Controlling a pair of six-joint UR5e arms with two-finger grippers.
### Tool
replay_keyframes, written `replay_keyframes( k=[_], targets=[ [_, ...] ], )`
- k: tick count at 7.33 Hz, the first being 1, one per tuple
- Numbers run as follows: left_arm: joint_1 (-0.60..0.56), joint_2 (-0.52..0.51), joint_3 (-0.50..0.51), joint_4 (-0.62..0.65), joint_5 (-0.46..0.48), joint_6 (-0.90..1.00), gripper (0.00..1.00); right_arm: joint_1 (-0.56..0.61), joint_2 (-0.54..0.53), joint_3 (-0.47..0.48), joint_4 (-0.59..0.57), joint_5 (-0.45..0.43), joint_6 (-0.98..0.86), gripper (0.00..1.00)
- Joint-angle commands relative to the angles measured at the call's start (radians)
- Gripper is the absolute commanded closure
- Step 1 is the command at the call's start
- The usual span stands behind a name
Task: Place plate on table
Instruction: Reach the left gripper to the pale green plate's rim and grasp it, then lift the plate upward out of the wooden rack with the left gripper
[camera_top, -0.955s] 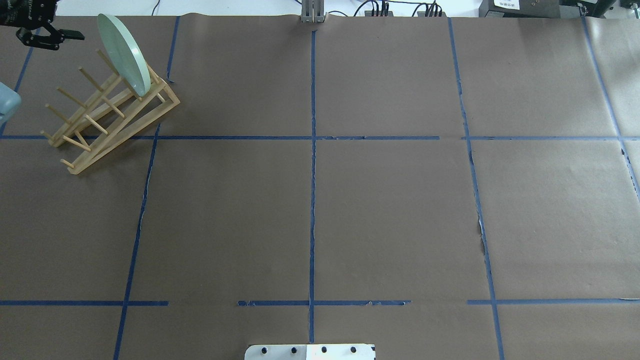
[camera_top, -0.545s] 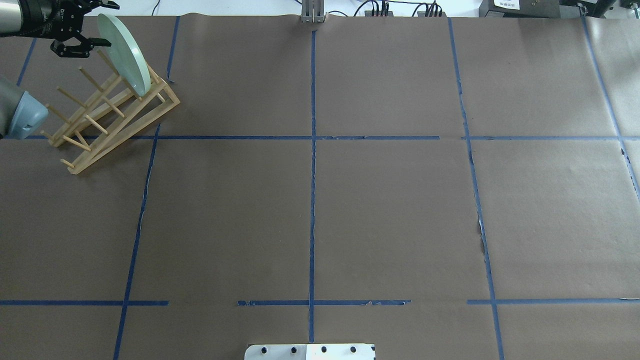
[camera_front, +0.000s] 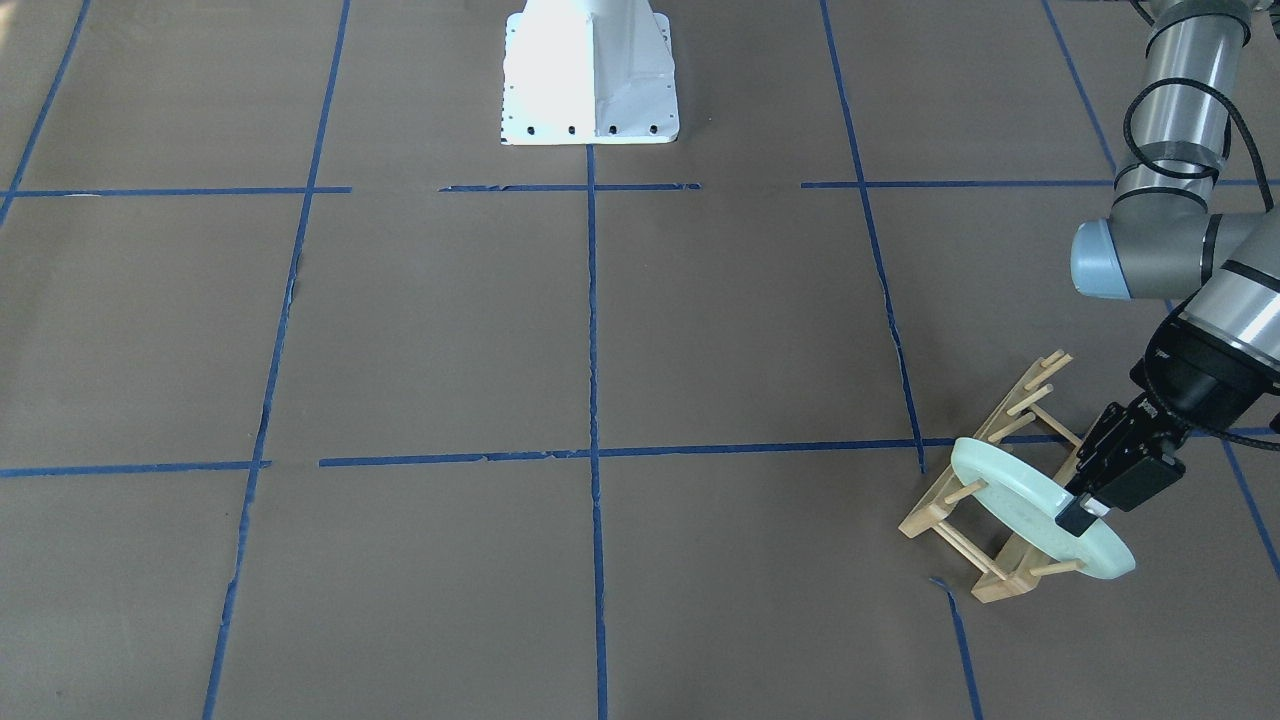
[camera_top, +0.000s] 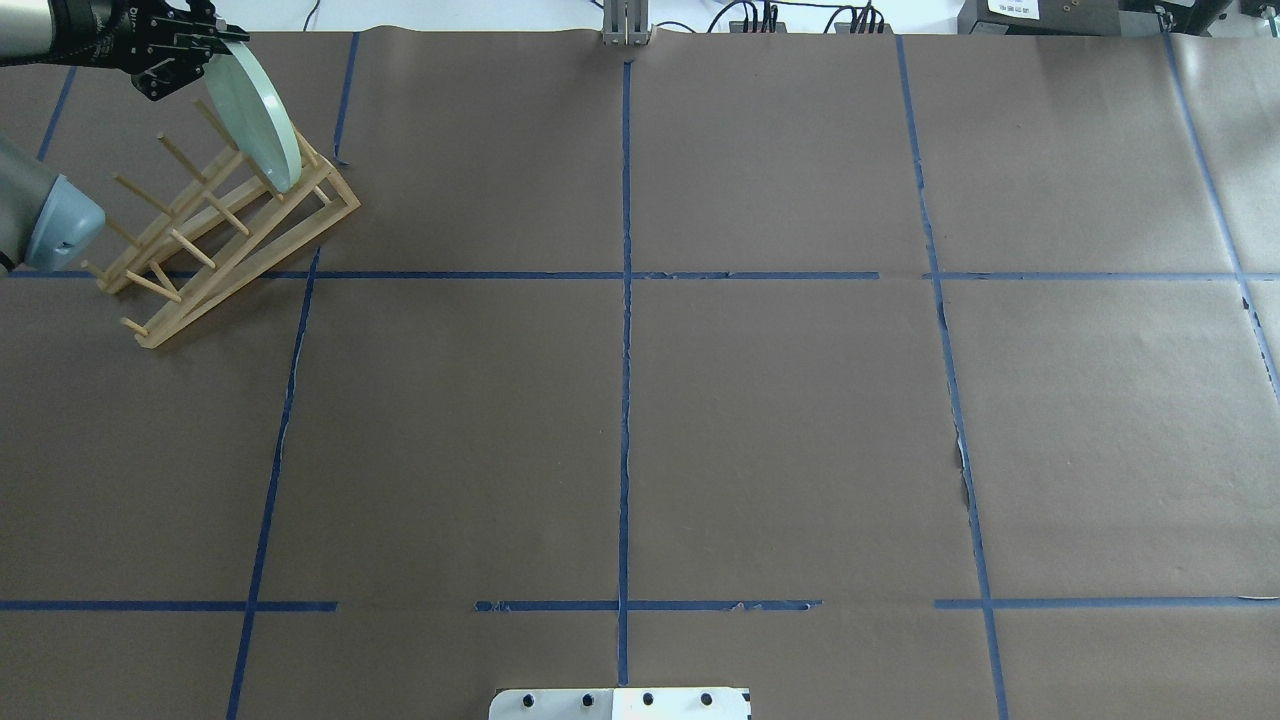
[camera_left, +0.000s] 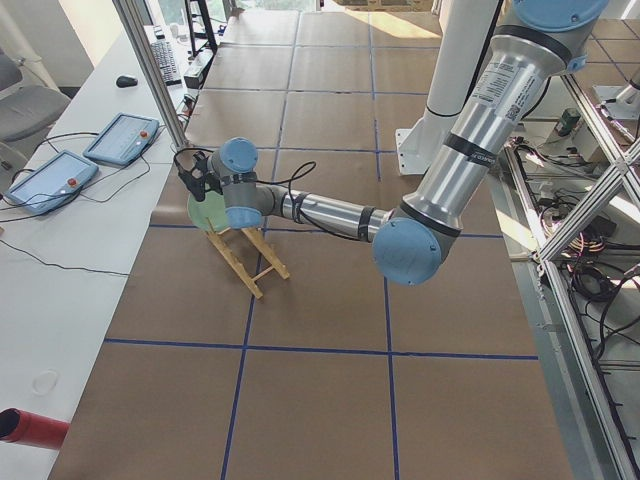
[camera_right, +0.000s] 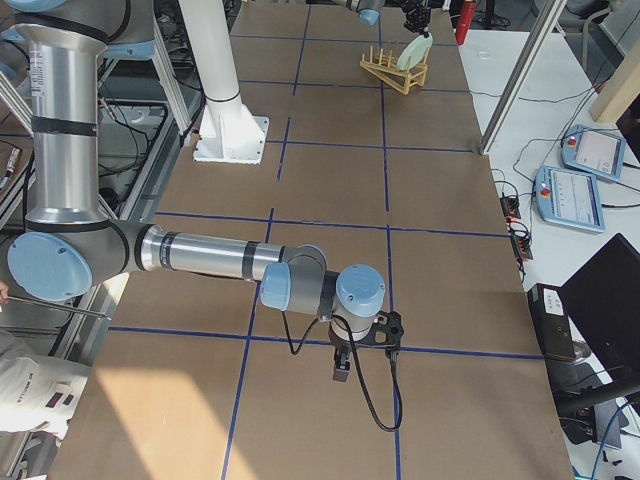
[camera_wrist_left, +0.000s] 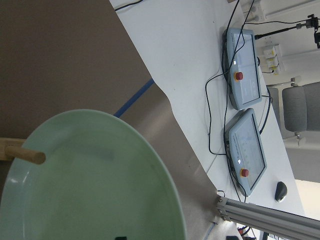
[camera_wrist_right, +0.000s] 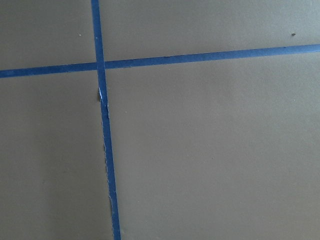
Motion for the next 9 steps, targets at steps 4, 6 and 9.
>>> replay_keyframes(
  k=[4, 6, 9],
  targets=[
    [-0.16, -0.04, -0.136, 0.008, -0.121, -0.174, 1.0, 0.0, 0.0, 0.0, 0.0, 0.0, 0.0, 0.0],
    [-0.163, -0.124, -0.231, 0.214, -0.213, -0.21, 1.0, 0.0, 0.0, 0.0, 0.0, 0.0, 0.0, 0.0],
    [-0.001, -0.238, -0.432, 0.81, -0.201, 0.076, 1.0, 0.0, 0.0, 0.0, 0.0, 0.0, 0.0, 0.0]
  ],
)
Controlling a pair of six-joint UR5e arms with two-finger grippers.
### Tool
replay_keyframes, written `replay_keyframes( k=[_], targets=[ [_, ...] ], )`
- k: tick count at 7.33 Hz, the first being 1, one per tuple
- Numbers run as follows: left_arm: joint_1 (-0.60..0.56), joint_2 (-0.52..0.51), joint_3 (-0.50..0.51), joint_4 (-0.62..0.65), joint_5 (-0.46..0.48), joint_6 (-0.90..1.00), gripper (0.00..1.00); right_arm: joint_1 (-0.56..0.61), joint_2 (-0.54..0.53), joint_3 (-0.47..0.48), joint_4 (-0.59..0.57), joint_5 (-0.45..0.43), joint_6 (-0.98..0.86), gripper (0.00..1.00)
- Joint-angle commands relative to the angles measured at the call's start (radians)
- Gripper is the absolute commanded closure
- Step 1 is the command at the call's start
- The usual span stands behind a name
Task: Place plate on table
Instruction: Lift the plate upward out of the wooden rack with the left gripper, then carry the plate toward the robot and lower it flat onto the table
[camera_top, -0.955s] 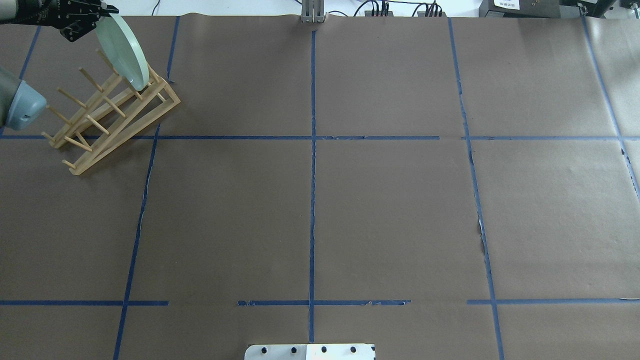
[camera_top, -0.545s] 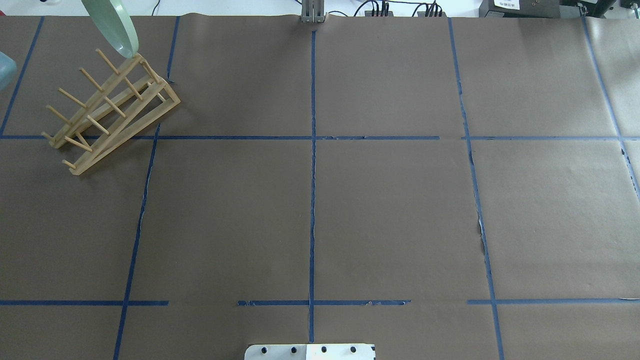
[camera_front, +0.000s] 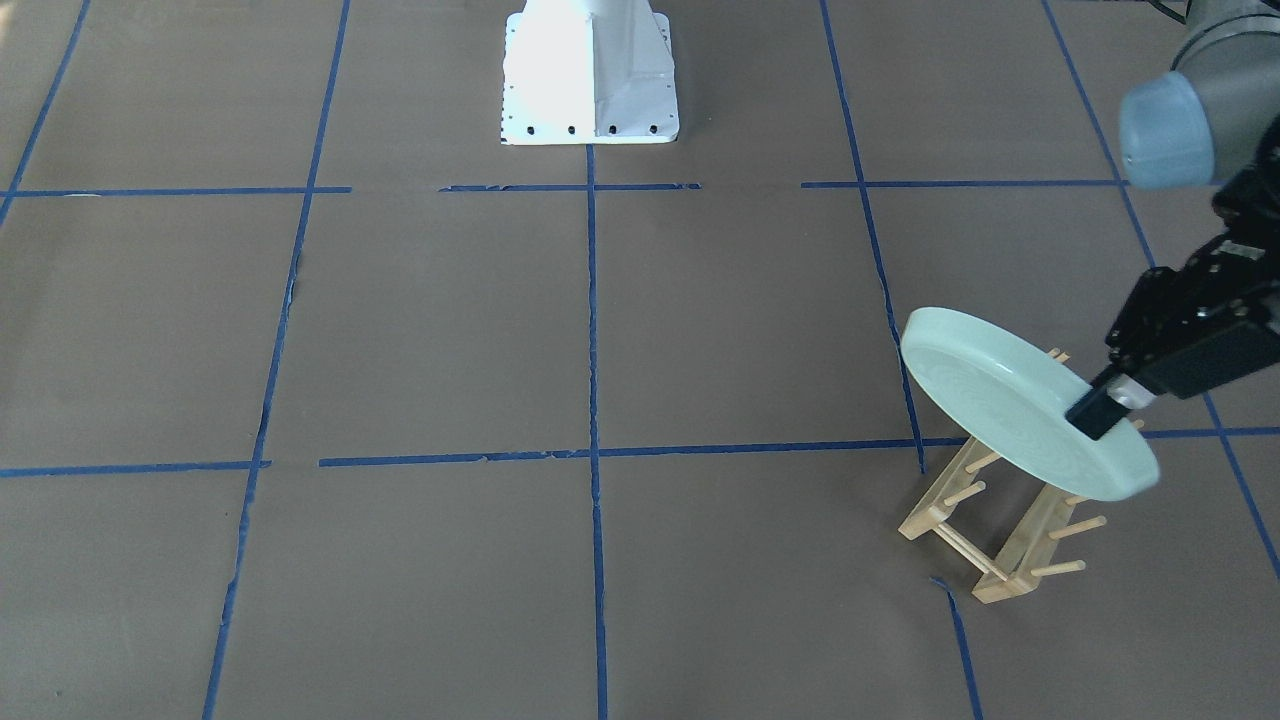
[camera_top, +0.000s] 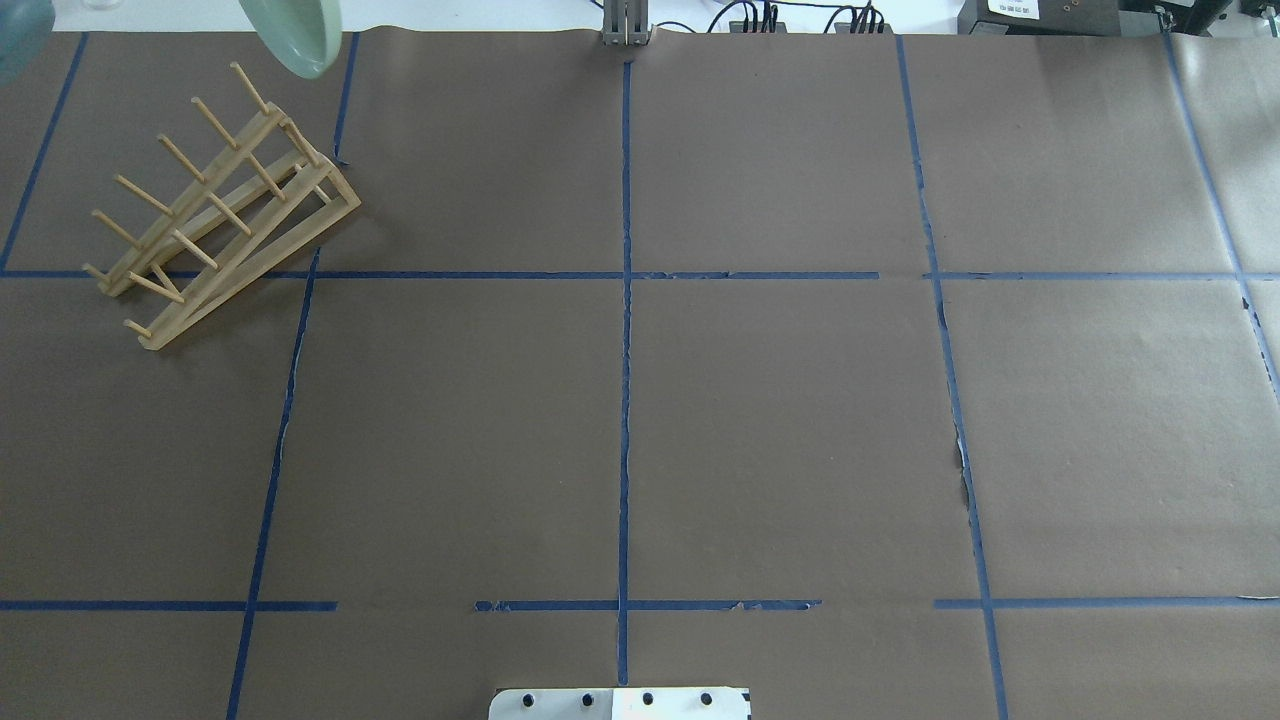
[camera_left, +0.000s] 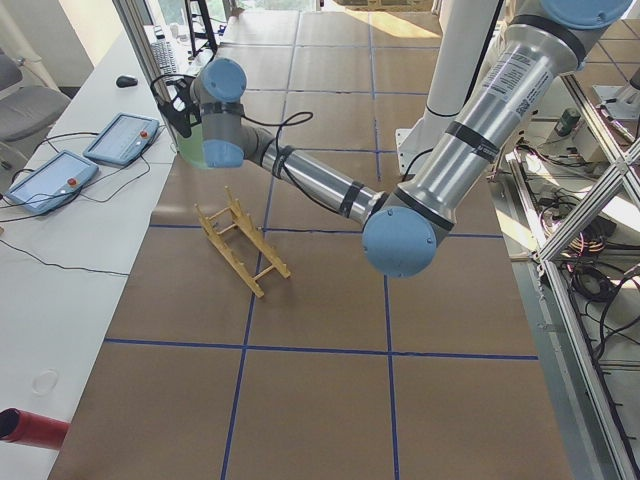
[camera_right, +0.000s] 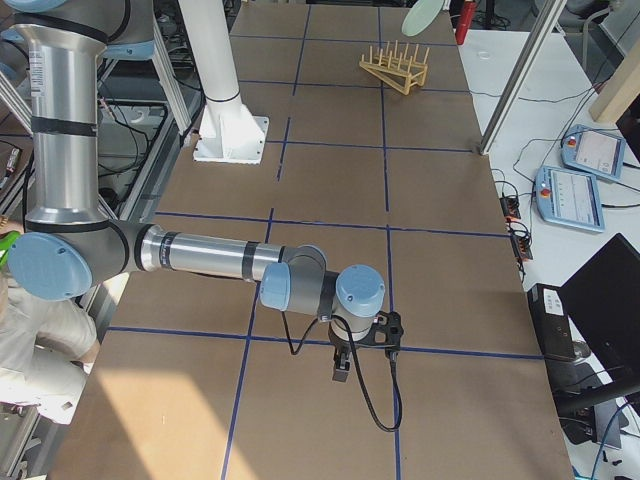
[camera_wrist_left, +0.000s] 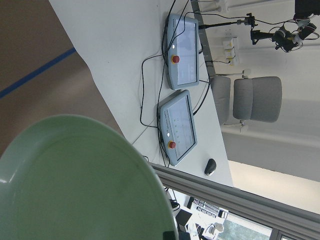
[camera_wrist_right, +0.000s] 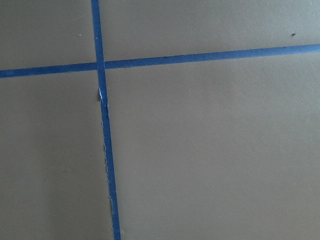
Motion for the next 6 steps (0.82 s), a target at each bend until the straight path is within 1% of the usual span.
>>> replay_keyframes(
  k=[1, 2, 3, 4, 5, 6],
  targets=[
    [0.177, -0.032, -0.144, 0.409, 0.064, 0.274, 1.0, 0.0, 0.0, 0.0, 0.0, 0.0, 0.0, 0.0],
    [0.285, -0.036, -0.195, 0.605, 0.194, 0.385, 1.0, 0.0, 0.0, 0.0, 0.0, 0.0, 0.0, 0.0],
    [0.376, -0.058, -0.21, 0.789, 0.297, 0.466, 1.0, 0.0, 0.0, 0.0, 0.0, 0.0, 0.0, 0.0],
    [0.485, -0.081, -0.192, 0.946, 0.379, 0.535, 1.0, 0.0, 0.0, 0.0, 0.0, 0.0, 0.0, 0.0],
    [0.569, -0.1, -0.149, 1.049, 0.455, 0.592, 1.0, 0.0, 0.0, 0.0, 0.0, 0.0, 0.0, 0.0],
    [0.62, -0.127, -0.056, 1.067, 0.484, 0.598, 1.0, 0.0, 0.0, 0.0, 0.0, 0.0, 0.0, 0.0]
  ],
)
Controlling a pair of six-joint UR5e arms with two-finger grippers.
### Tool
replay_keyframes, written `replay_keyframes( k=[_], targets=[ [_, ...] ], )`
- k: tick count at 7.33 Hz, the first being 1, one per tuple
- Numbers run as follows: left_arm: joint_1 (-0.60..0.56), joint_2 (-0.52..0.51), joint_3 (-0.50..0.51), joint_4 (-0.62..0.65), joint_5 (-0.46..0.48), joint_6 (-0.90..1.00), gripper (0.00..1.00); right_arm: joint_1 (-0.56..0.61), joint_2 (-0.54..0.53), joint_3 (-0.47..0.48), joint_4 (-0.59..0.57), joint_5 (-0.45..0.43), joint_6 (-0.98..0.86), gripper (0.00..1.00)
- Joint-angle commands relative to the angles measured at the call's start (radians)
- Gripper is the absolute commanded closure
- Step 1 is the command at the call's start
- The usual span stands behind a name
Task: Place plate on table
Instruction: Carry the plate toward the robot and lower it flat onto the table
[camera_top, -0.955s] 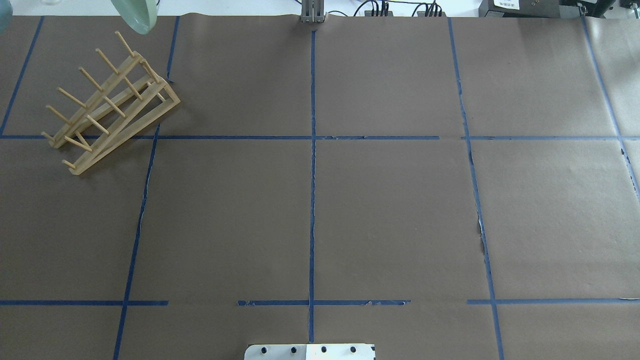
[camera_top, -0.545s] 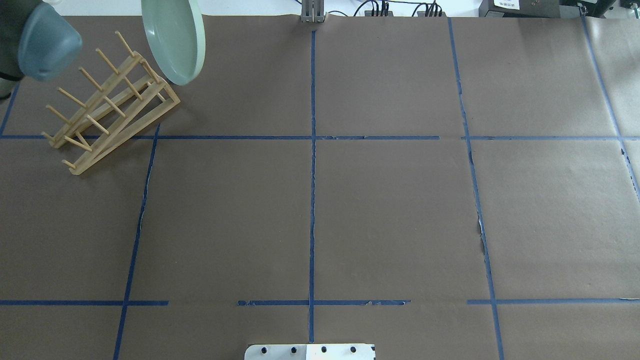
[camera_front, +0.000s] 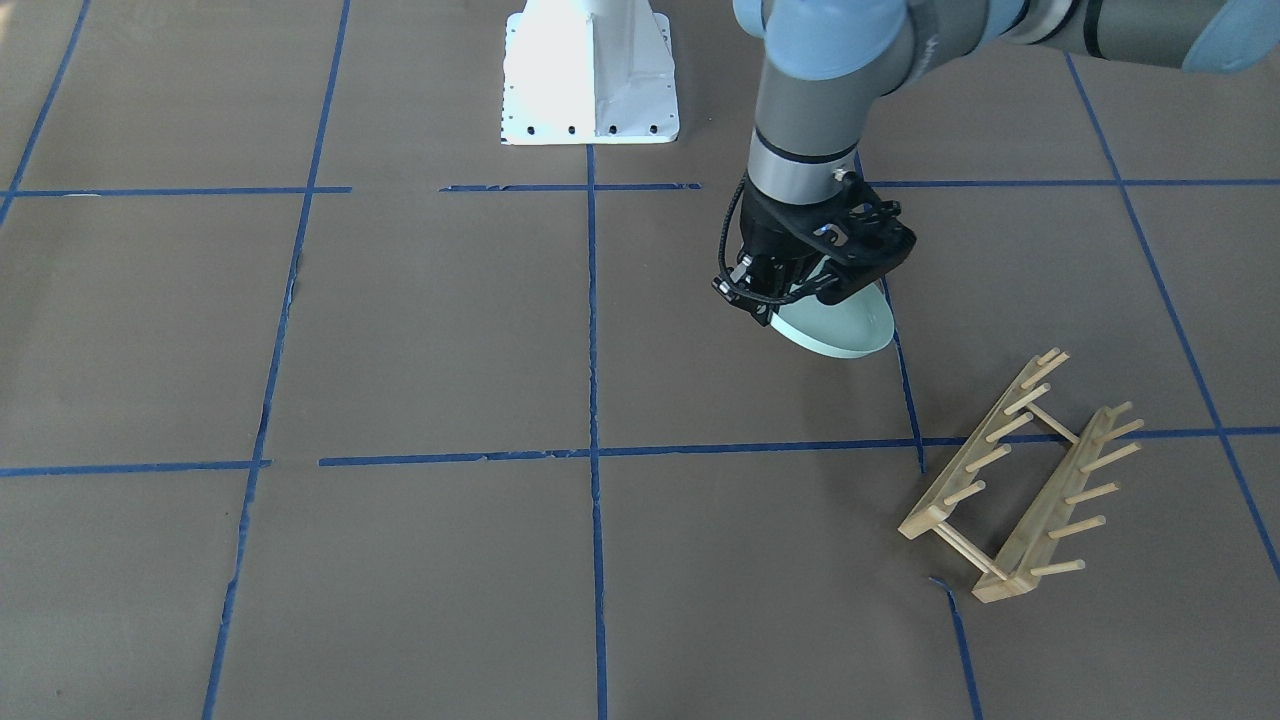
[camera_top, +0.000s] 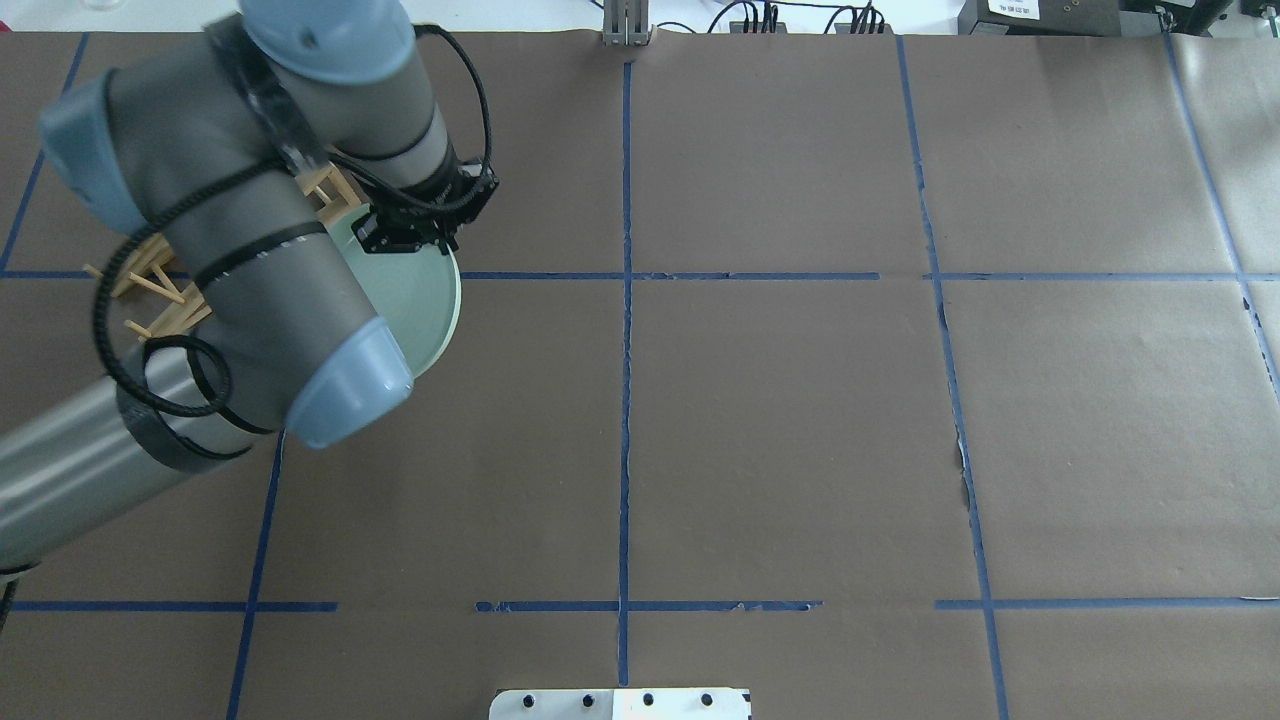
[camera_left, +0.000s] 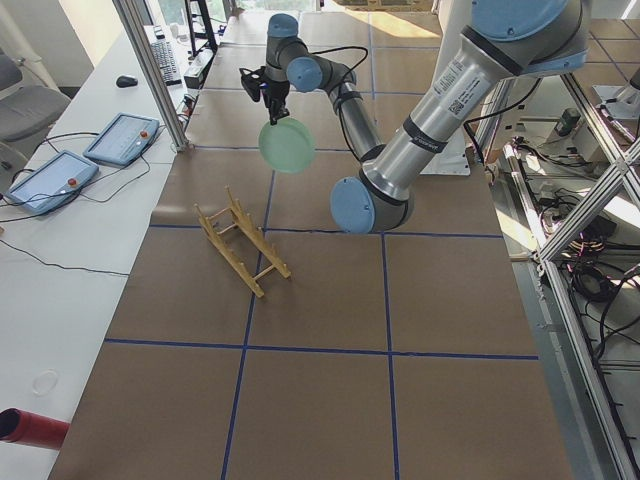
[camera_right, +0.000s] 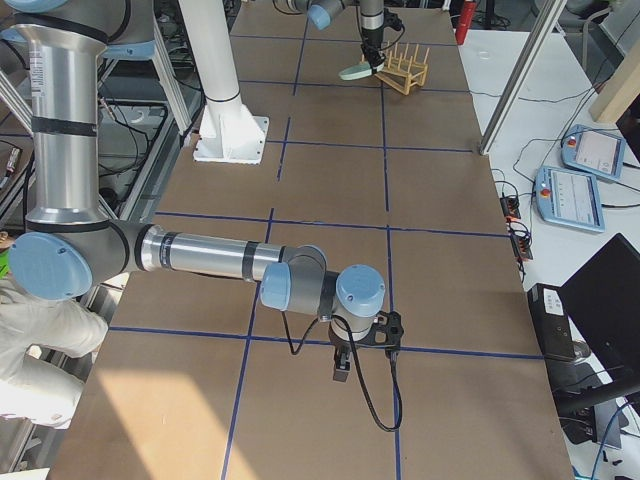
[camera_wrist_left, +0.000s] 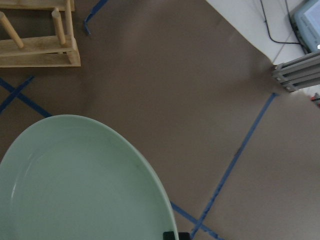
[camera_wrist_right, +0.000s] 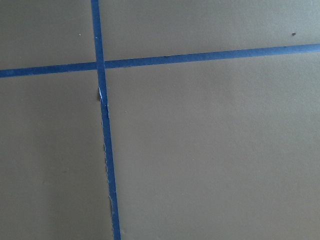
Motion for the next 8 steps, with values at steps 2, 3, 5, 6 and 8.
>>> replay_keyframes(
  k=[2, 3, 5, 6, 8],
  targets=[
    [0.171, -0.038, 0.192, 0.065, 0.101, 0.098, 1.0, 0.0, 0.0, 0.0, 0.0, 0.0, 0.0, 0.0],
    [0.2, -0.04, 0.225, 0.046, 0.101, 0.1, 1.0, 0.0, 0.0, 0.0, 0.0, 0.0, 0.0, 0.0],
    [0.206, -0.035, 0.271, -0.01, 0.101, 0.1, 1.0, 0.0, 0.0, 0.0, 0.0, 0.0, 0.0, 0.0],
    [0.208, -0.032, 0.271, -0.026, 0.101, 0.1, 1.0, 0.0, 0.0, 0.0, 0.0, 0.0, 0.0, 0.0],
    [0.208, -0.022, 0.247, -0.055, 0.101, 0.141, 0.01, 0.0, 0.0, 0.0, 0.0, 0.0, 0.0, 0.0]
  ],
)
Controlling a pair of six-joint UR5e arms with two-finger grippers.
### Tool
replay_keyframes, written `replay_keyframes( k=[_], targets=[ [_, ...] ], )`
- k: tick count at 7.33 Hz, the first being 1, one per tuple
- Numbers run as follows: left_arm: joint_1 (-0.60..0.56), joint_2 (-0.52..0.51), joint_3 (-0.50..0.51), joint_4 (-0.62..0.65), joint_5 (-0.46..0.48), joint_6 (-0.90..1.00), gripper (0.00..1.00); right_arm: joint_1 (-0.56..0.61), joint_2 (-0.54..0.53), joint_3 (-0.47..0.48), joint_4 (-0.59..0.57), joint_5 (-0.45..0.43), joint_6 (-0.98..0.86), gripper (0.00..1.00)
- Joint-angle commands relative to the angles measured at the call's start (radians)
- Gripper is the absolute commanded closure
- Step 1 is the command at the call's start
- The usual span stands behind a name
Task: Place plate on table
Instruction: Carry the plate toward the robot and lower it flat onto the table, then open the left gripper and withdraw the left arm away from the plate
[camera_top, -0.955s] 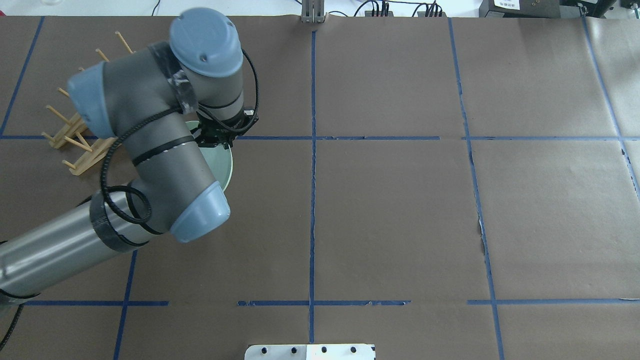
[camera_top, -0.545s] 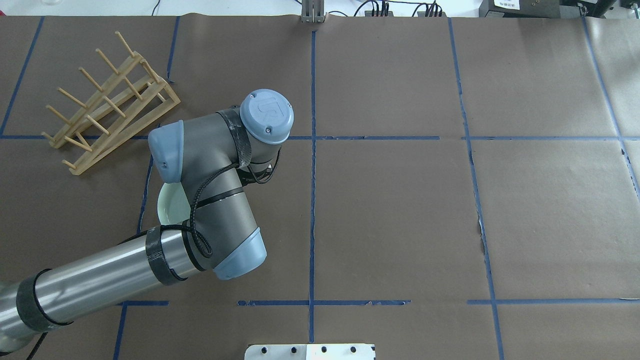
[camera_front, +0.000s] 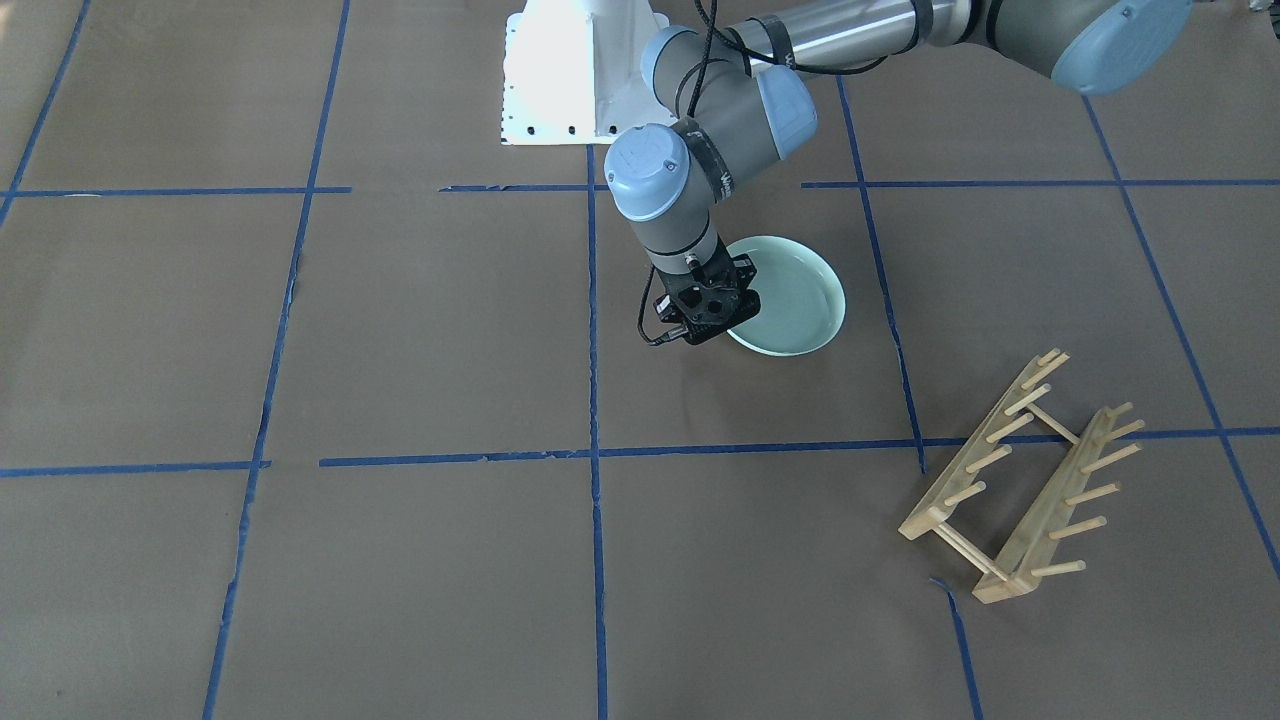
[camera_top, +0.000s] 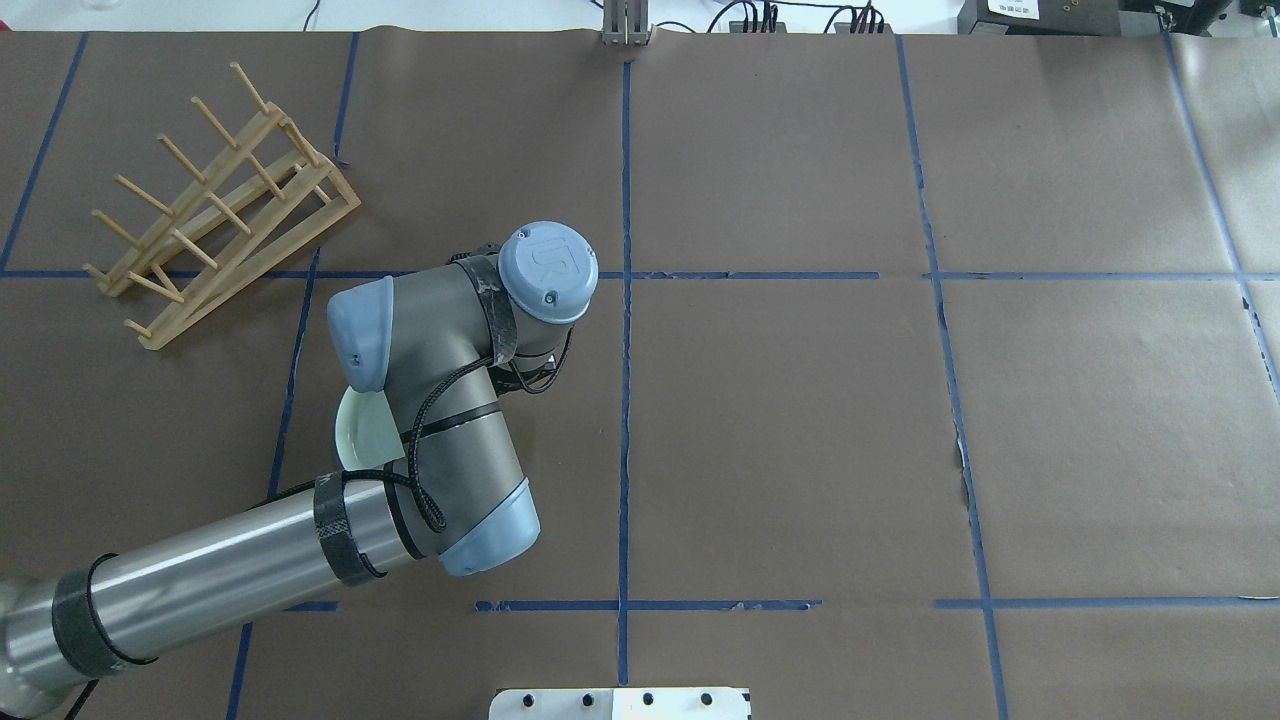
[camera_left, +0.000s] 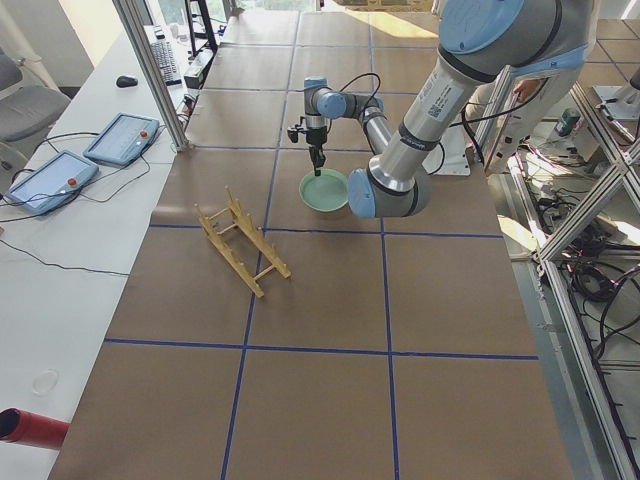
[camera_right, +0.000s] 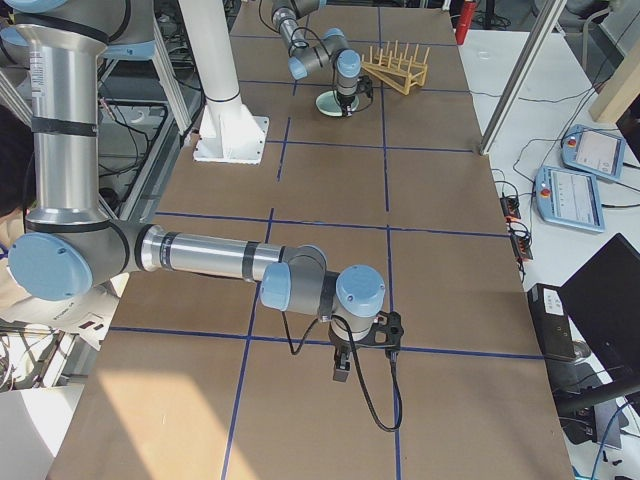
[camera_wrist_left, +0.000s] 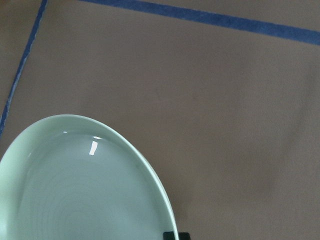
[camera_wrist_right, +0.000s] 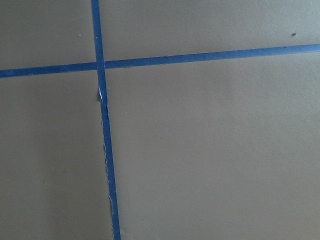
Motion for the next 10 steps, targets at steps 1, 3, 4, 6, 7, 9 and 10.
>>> replay_keyframes(
  k=[1, 3, 4, 6, 7, 9, 10],
  targets=[
    [-0.007, 0.041, -0.098, -0.04, -0.001, 0.035, 0.0, 0.0, 0.0, 0.0, 0.0, 0.0, 0.0, 0.0],
    [-0.152, 0.107, -0.291, -0.045, -0.014, 0.246, 0.0, 0.0, 0.0, 0.0, 0.0, 0.0, 0.0, 0.0],
    [-0.259, 0.129, -0.305, -0.048, -0.099, 0.4, 0.0, 0.0, 0.0, 0.0, 0.0, 0.0, 0.0, 0.0],
    [-0.539, 0.248, -0.302, -0.098, -0.282, 0.86, 0.0, 0.0, 0.0, 0.0, 0.0, 0.0, 0.0, 0.0],
    [-0.665, 0.343, -0.287, -0.141, -0.357, 1.116, 0.0, 0.0, 0.0, 0.0, 0.0, 0.0, 0.0, 0.0],
    [-0.901, 0.545, -0.276, -0.153, -0.431, 1.506, 0.0, 0.0, 0.0, 0.0, 0.0, 0.0, 0.0, 0.0],
    [-0.992, 0.615, -0.255, -0.154, -0.432, 1.64, 0.0, 0.0, 0.0, 0.0, 0.0, 0.0, 0.0, 0.0]
  ],
)
